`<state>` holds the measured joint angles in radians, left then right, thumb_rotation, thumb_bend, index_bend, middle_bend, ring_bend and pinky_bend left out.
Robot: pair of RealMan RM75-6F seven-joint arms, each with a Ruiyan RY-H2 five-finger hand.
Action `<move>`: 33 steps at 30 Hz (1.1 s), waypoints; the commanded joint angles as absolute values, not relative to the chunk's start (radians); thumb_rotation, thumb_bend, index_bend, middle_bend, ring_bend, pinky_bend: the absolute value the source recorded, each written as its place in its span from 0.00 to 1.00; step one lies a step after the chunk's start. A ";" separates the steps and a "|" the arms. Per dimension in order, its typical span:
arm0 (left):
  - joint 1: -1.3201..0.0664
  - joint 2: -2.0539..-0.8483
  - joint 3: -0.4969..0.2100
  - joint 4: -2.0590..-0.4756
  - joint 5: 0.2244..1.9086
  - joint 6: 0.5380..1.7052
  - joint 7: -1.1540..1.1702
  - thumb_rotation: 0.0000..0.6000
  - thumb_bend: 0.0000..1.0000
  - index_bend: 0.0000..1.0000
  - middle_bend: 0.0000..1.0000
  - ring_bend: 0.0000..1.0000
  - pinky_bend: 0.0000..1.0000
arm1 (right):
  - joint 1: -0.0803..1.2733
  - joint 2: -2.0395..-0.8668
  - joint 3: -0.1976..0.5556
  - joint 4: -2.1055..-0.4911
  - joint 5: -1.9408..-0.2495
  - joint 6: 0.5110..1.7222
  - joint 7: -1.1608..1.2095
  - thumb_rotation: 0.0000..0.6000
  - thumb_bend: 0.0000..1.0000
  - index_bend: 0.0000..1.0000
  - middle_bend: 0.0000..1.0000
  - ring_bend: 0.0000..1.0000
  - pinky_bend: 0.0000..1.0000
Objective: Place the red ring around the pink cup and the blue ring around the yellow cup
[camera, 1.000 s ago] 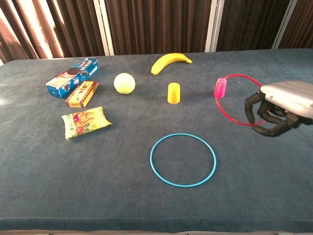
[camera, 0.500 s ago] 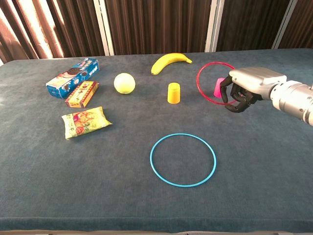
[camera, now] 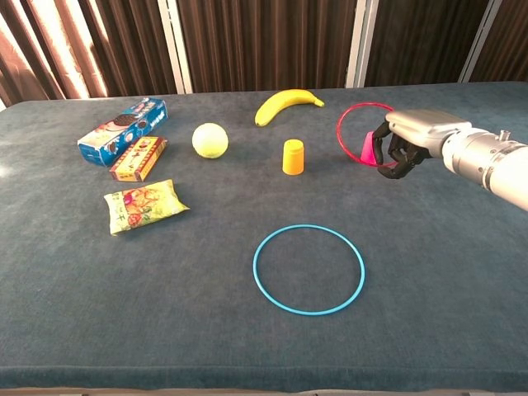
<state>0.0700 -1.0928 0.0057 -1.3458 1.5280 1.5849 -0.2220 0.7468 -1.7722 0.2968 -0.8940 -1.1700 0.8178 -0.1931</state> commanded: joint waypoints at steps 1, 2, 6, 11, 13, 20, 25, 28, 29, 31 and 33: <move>0.070 -1.092 0.006 -1.346 1.527 1.584 -0.221 1.00 0.42 0.02 0.00 0.00 0.13 | 0.749 -1.772 0.293 -0.890 -1.167 0.814 -0.188 1.00 0.55 0.79 1.00 1.00 1.00; 0.070 -1.092 0.006 -1.346 1.527 1.583 -0.221 1.00 0.42 0.02 0.00 0.00 0.13 | 0.749 -1.771 0.292 -0.890 -1.165 0.813 -0.184 1.00 0.55 0.78 1.00 1.00 1.00; 0.070 -1.092 0.006 -1.346 1.527 1.582 -0.222 1.00 0.42 0.02 0.00 0.00 0.13 | 0.749 -1.767 0.286 -0.891 -1.163 0.816 -0.179 1.00 0.50 0.75 1.00 1.00 1.00; 0.069 -1.093 0.007 -1.344 1.526 1.580 -0.222 1.00 0.42 0.02 0.00 0.00 0.13 | 0.745 -1.753 0.280 -0.908 -1.160 0.822 -0.173 1.00 0.46 0.72 1.00 1.00 1.00; 0.069 -1.094 0.008 -1.344 1.527 1.579 -0.222 1.00 0.42 0.02 0.00 0.00 0.13 | 0.743 -1.747 0.277 -0.917 -1.160 0.827 -0.171 1.00 0.44 0.71 1.00 1.00 1.00; 0.069 -1.094 0.009 -1.346 1.530 1.580 -0.218 1.00 0.42 0.02 0.00 0.00 0.13 | 0.739 -1.731 0.273 -0.933 -1.149 0.832 -0.176 1.00 0.43 0.70 1.00 1.00 1.00; 0.068 -1.093 0.011 -1.348 1.531 1.577 -0.213 1.00 0.42 0.02 0.00 0.00 0.13 | 0.738 -1.723 0.271 -0.942 -1.146 0.837 -0.172 1.00 0.43 0.70 1.00 1.00 1.00; 0.067 -1.094 0.011 -1.349 1.531 1.575 -0.212 1.00 0.42 0.02 0.00 0.00 0.13 | 0.736 -1.720 0.267 -0.946 -1.146 0.840 -0.169 1.00 0.43 0.69 1.00 1.00 1.00; 0.067 -1.094 0.012 -1.349 1.531 1.575 -0.213 1.00 0.42 0.02 0.00 0.00 0.13 | 0.735 -1.718 0.266 -0.949 -1.146 0.840 -0.167 1.00 0.43 0.69 1.00 1.00 1.00; 0.067 -1.094 0.012 -1.349 1.531 1.574 -0.213 1.00 0.42 0.02 0.00 0.00 0.13 | 0.733 -1.715 0.263 -0.954 -1.146 0.841 -0.165 1.00 0.43 0.69 1.00 1.00 1.00; 0.067 -1.094 0.012 -1.349 1.531 1.573 -0.212 1.00 0.42 0.02 0.00 0.00 0.13 | 0.731 -1.710 0.260 -0.962 -1.149 0.845 -0.162 1.00 0.43 0.68 1.00 1.00 1.00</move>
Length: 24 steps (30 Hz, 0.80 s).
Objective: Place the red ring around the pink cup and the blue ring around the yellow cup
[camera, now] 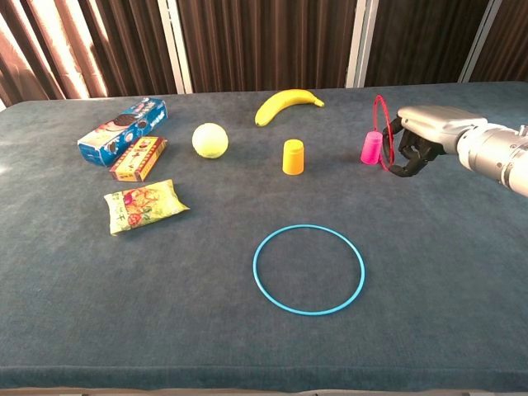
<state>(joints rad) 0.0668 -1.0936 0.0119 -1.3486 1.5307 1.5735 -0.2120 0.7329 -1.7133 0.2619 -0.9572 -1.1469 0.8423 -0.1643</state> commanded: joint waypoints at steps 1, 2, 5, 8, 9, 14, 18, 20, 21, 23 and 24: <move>0.067 -1.093 0.012 -1.349 1.531 1.572 -0.212 1.00 0.42 0.02 0.00 0.00 0.13 | 0.730 -1.708 0.259 -0.967 -1.150 0.847 -0.160 1.00 0.43 0.68 1.00 1.00 1.00; 0.066 -1.093 0.012 -1.349 1.531 1.572 -0.211 1.00 0.42 0.02 0.00 0.00 0.13 | 0.728 -1.705 0.257 -0.975 -1.153 0.852 -0.157 1.00 0.43 0.68 1.00 1.00 1.00; 0.066 -1.093 0.014 -1.349 1.532 1.571 -0.212 1.00 0.42 0.02 0.00 0.00 0.13 | 0.725 -1.696 0.253 -0.991 -1.158 0.858 -0.153 1.00 0.43 0.68 1.00 1.00 1.00; 0.065 -1.094 0.014 -1.349 1.533 1.571 -0.210 1.00 0.42 0.02 0.00 0.00 0.13 | 0.723 -1.690 0.250 -0.999 -1.159 0.863 -0.157 1.00 0.43 0.68 1.00 1.00 1.00; 0.066 -1.094 0.015 -1.349 1.533 1.571 -0.210 1.00 0.42 0.02 0.00 0.00 0.13 | 0.723 -1.689 0.249 -0.999 -1.159 0.864 -0.159 1.00 0.43 0.67 1.00 1.00 1.00; 0.065 -1.094 0.015 -1.349 1.533 1.571 -0.209 1.00 0.42 0.02 0.00 0.00 0.13 | 0.719 -1.681 0.245 -1.015 -1.159 0.869 -0.154 1.00 0.41 0.65 1.00 1.00 1.00; 0.066 -1.095 0.015 -1.348 1.533 1.570 -0.209 1.00 0.42 0.02 0.00 0.00 0.13 | 0.702 -1.649 0.222 -1.090 -1.184 0.881 -0.142 1.00 0.37 0.64 1.00 1.00 1.00; 0.065 -1.095 0.015 -1.347 1.533 1.570 -0.209 1.00 0.42 0.02 0.00 0.00 0.13 | 0.686 -1.620 0.197 -1.159 -1.220 0.898 -0.129 1.00 0.36 0.64 1.00 1.00 1.00; 0.065 -1.096 0.016 -1.347 1.533 1.569 -0.209 1.00 0.42 0.02 0.00 0.00 0.13 | 0.678 -1.605 0.184 -1.192 -1.240 0.908 -0.122 1.00 0.36 0.64 1.00 1.00 1.00; 0.065 -1.096 0.016 -1.346 1.535 1.569 -0.209 1.00 0.42 0.02 0.00 0.00 0.13 | 0.660 -1.570 0.151 -1.266 -1.295 0.933 -0.103 1.00 0.36 0.64 1.00 1.00 1.00; 0.065 -1.096 0.016 -1.346 1.535 1.570 -0.210 1.00 0.42 0.02 0.00 0.00 0.13 | 0.652 -1.556 0.135 -1.295 -1.321 0.945 -0.093 1.00 0.36 0.64 1.00 1.00 1.00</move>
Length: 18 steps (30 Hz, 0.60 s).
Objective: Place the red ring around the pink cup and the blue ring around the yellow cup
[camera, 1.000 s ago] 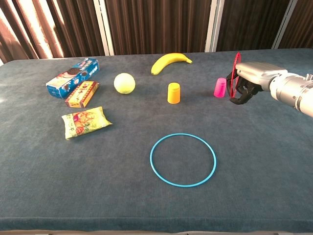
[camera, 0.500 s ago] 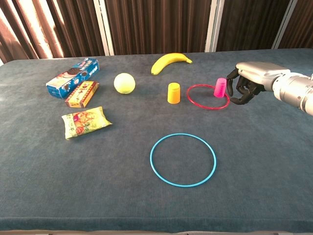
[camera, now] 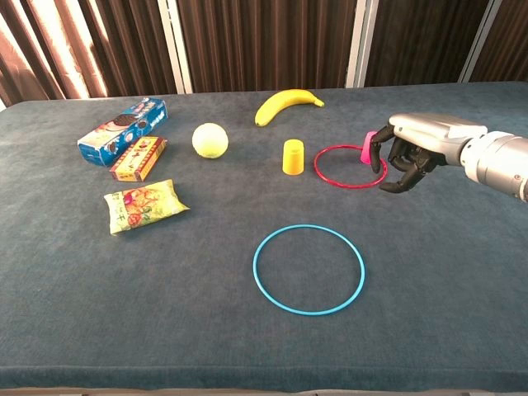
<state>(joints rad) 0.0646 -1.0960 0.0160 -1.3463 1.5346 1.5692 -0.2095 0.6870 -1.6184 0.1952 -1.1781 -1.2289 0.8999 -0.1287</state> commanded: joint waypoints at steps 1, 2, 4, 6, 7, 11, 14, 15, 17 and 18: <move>0.065 -1.096 0.016 -1.346 1.535 1.570 -0.211 1.00 0.42 0.02 0.00 0.00 0.13 | 0.645 -1.541 0.120 -1.322 -1.347 0.957 -0.082 1.00 0.36 0.64 1.00 1.00 1.00; 0.065 -1.097 0.016 -1.346 1.536 1.571 -0.211 1.00 0.42 0.02 0.00 0.00 0.13 | 0.636 -1.523 0.099 -1.354 -1.381 0.971 -0.068 1.00 0.36 0.64 1.00 1.00 1.00; 0.065 -1.097 0.016 -1.345 1.536 1.572 -0.212 1.00 0.42 0.02 0.00 0.00 0.13 | 0.625 -1.496 0.067 -1.396 -1.431 0.989 -0.047 1.00 0.36 0.64 1.00 1.00 1.00; 0.066 -1.097 0.016 -1.345 1.535 1.572 -0.213 1.00 0.42 0.02 0.00 0.00 0.13 | 0.615 -1.468 0.031 -1.430 -1.483 1.002 -0.030 1.00 0.36 0.64 1.00 1.00 1.00; 0.066 -1.097 0.016 -1.345 1.535 1.572 -0.213 1.00 0.42 0.02 0.00 0.00 0.13 | 0.612 -1.457 0.016 -1.441 -1.502 1.005 -0.025 1.00 0.36 0.64 1.00 1.00 1.00; 0.064 -1.098 0.016 -1.345 1.536 1.571 -0.211 1.00 0.42 0.02 0.00 0.00 0.13 | 0.603 -1.427 -0.042 -1.468 -1.573 1.012 -0.008 1.00 0.36 0.65 1.00 1.00 1.00; 0.064 -1.098 0.017 -1.347 1.538 1.571 -0.209 1.00 0.42 0.02 0.00 0.00 0.13 | 0.603 -1.419 -0.064 -1.474 -1.602 1.009 0.013 1.00 0.40 0.66 1.00 1.00 1.00; 0.064 -1.098 0.017 -1.348 1.538 1.572 -0.208 1.00 0.42 0.02 0.00 0.00 0.13 | 0.604 -1.419 -0.068 -1.475 -1.609 1.008 0.019 1.00 0.41 0.66 1.00 1.00 1.00; 0.064 -1.097 0.017 -1.349 1.539 1.572 -0.208 1.00 0.42 0.02 0.00 0.00 0.13 | 0.605 -1.418 -0.071 -1.474 -1.614 1.008 0.025 1.00 0.43 0.66 1.00 1.00 1.00; 0.064 -1.097 0.017 -1.349 1.539 1.572 -0.207 1.00 0.42 0.02 0.00 0.00 0.13 | 0.605 -1.418 -0.072 -1.474 -1.617 1.008 0.027 1.00 0.44 0.66 1.00 1.00 1.00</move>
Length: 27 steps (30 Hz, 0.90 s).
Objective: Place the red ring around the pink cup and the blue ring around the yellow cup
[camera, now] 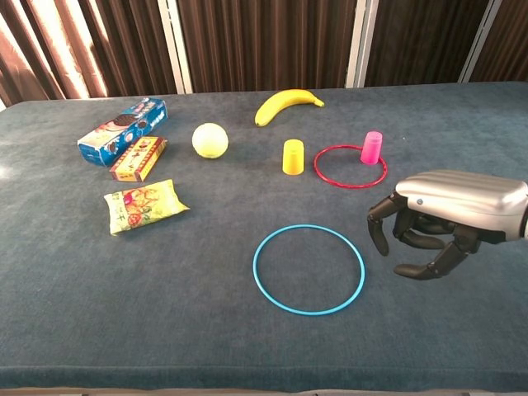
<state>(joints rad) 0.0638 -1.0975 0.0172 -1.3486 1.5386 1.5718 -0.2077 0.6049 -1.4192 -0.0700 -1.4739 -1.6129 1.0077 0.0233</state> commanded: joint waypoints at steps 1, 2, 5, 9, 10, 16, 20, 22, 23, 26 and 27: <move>0.064 -1.097 0.017 -1.349 1.538 1.572 -0.207 1.00 0.42 0.02 0.00 0.00 0.13 | 0.606 -1.419 -0.076 -1.473 -1.622 1.006 0.032 1.00 0.45 0.66 1.00 1.00 1.00; 0.064 -1.097 0.016 -1.350 1.538 1.573 -0.206 1.00 0.42 0.02 0.00 0.00 0.13 | 0.609 -1.420 -0.081 -1.472 -1.630 1.002 0.039 1.00 0.46 0.67 1.00 1.00 1.00; 0.063 -1.096 0.015 -1.353 1.536 1.572 -0.206 1.00 0.42 0.02 0.00 0.00 0.13 | 0.621 -1.431 -0.098 -1.470 -1.638 0.966 0.052 1.00 0.46 0.67 1.00 1.00 1.00; 0.064 -1.095 0.015 -1.353 1.535 1.572 -0.209 1.00 0.42 0.02 0.00 0.00 0.13 | 0.632 -1.447 -0.105 -1.466 -1.640 0.936 0.053 1.00 0.46 0.66 1.00 1.00 1.00; 0.064 -1.094 0.015 -1.353 1.535 1.572 -0.210 1.00 0.42 0.02 0.00 0.00 0.13 | 0.634 -1.452 -0.105 -1.465 -1.640 0.931 0.053 1.00 0.46 0.66 1.00 1.00 1.00; 0.066 -1.094 0.014 -1.348 1.531 1.573 -0.221 1.00 0.42 0.02 0.00 0.00 0.13 | 0.644 -1.485 -0.099 -1.449 -1.638 0.916 0.044 1.00 0.46 0.66 1.00 1.00 1.00; 0.066 -1.096 0.013 -1.342 1.528 1.571 -0.229 1.00 0.42 0.02 0.00 0.00 0.13 | 0.645 -1.502 -0.093 -1.436 -1.635 0.918 0.035 1.00 0.46 0.66 1.00 1.00 1.00; 0.066 -1.096 0.013 -1.340 1.528 1.570 -0.232 1.00 0.42 0.02 0.00 0.00 0.13 | 0.646 -1.508 -0.090 -1.430 -1.630 0.915 0.034 1.00 0.46 0.66 1.00 1.00 1.00; 0.066 -1.097 0.014 -1.339 1.528 1.570 -0.233 1.00 0.42 0.02 0.00 0.00 0.13 | 0.647 -1.510 -0.089 -1.429 -1.628 0.913 0.034 1.00 0.46 0.66 1.00 1.00 1.00; 0.066 -1.097 0.014 -1.338 1.528 1.571 -0.235 1.00 0.42 0.02 0.00 0.00 0.13 | 0.648 -1.516 -0.088 -1.424 -1.623 0.908 0.030 1.00 0.46 0.66 1.00 1.00 1.00; 0.067 -1.097 0.013 -1.337 1.528 1.571 -0.235 1.00 0.42 0.02 0.00 0.00 0.13 | 0.649 -1.517 -0.088 -1.423 -1.622 0.908 0.029 1.00 0.46 0.66 1.00 1.00 1.00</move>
<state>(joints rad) 0.0667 -1.0971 0.0134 -1.3375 1.5279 1.5711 -0.2354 0.6485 -1.5168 -0.0877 -1.4228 -1.6224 0.9081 0.0288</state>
